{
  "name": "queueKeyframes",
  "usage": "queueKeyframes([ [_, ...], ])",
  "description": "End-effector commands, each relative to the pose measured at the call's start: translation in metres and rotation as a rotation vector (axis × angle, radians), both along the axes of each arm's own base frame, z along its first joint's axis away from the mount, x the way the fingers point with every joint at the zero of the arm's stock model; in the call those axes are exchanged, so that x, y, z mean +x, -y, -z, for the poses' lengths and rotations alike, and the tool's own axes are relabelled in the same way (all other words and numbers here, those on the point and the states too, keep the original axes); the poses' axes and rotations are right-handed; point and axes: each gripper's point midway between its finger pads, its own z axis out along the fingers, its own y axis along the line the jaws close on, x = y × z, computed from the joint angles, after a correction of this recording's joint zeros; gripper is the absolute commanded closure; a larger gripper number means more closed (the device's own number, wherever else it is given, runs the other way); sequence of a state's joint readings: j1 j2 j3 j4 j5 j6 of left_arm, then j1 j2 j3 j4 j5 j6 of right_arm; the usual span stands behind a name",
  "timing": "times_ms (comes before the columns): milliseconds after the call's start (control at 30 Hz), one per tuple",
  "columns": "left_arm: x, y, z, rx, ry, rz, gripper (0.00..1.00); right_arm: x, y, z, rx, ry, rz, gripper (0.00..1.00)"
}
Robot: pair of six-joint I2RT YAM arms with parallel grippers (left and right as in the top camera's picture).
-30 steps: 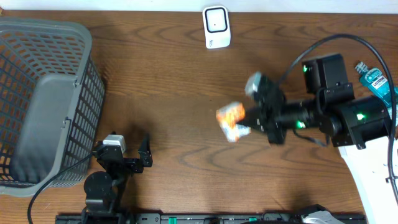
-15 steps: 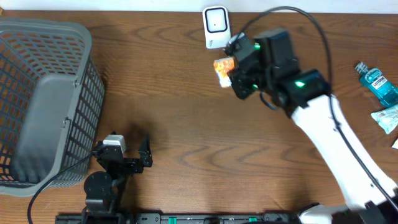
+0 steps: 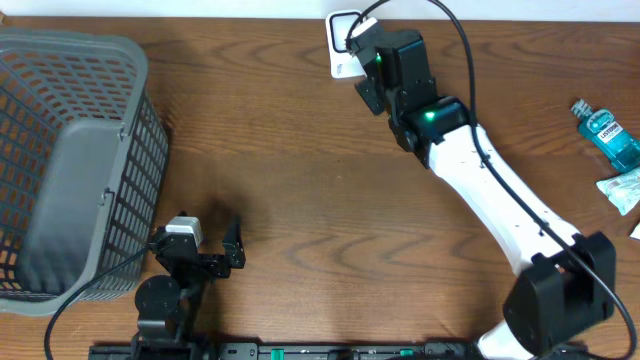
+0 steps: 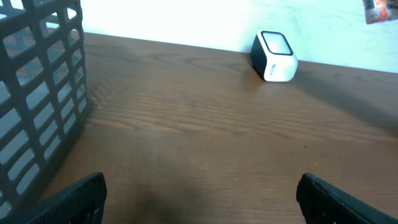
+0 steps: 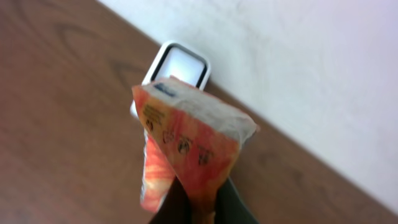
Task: Scan the item barcode
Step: 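Carry the tissue pack up to the white scanner with the right gripper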
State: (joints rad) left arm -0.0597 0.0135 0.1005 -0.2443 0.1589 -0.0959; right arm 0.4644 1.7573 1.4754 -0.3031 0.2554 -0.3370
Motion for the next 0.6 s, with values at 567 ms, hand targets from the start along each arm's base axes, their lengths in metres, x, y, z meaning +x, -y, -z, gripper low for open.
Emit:
queueKeyframes([
  [567, -0.002, 0.002, 0.014, 0.015, -0.04, 0.015, 0.02, 0.081, -0.018, 0.002, -0.228, 0.254, -0.058, 0.99],
])
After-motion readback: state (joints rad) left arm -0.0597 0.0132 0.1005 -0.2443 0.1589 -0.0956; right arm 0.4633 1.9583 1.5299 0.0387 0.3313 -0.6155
